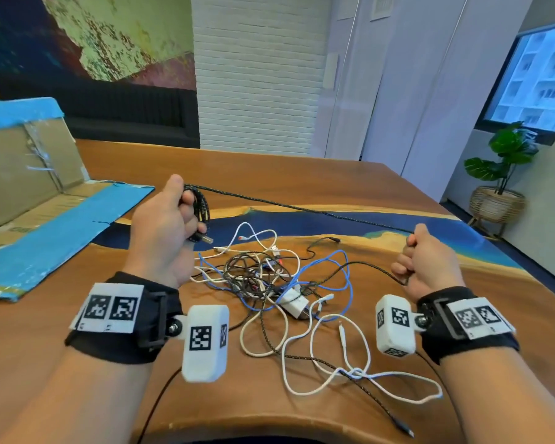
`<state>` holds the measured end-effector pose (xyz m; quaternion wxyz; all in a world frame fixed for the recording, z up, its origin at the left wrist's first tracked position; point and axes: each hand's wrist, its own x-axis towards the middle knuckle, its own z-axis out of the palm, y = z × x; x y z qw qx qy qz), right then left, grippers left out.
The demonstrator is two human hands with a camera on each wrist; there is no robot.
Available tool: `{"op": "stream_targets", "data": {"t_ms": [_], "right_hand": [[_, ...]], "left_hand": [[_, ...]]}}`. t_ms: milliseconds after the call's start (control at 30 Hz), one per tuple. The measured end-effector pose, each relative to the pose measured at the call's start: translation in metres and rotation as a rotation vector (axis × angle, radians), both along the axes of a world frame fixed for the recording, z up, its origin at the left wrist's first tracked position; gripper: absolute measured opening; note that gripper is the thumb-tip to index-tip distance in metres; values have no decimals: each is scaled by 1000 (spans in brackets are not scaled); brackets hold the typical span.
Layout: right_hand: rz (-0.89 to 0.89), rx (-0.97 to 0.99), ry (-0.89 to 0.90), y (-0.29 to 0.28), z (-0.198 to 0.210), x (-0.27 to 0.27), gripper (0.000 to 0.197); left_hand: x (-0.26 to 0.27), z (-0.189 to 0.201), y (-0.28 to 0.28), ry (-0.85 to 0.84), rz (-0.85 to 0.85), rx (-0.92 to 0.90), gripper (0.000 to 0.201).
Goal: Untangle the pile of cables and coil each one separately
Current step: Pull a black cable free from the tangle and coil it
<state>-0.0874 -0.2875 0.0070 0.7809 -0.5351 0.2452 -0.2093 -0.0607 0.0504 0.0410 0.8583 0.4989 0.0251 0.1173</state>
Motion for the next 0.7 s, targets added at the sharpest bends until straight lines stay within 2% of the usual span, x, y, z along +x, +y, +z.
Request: {"op": "stream_targets", "data": {"t_ms": [133,200,300,333,433,500,600,700], "right_hand": [[62,-102,58,5,-4,5,42],[130,-349,109,2,-10,7,38],[170,-863,132,1,-13,5,14],[148,-931,96,3,-11,4,22],[161,-904,-152,31,11,-7,33],[322,-826,-280,60,27,-21,34],[616,-728,-344,103,34,-35,35],[634,-692,-381,126,32,-33,19]], "left_hand": [[-2,-1,3,-21,49,-1,36],[-4,1,3,-48,20,90,36],[-8,4,-5,-106,-44,300,38],[-10,5,-10,-127,-56,348,39],[-13,6,-27,-169,-70,445,42],[-13,5,-38,-186,-94,500,42],[-18,4,-54,-210,-165,548,40],[-26,8,-61,-247,-239,510,35]]}}
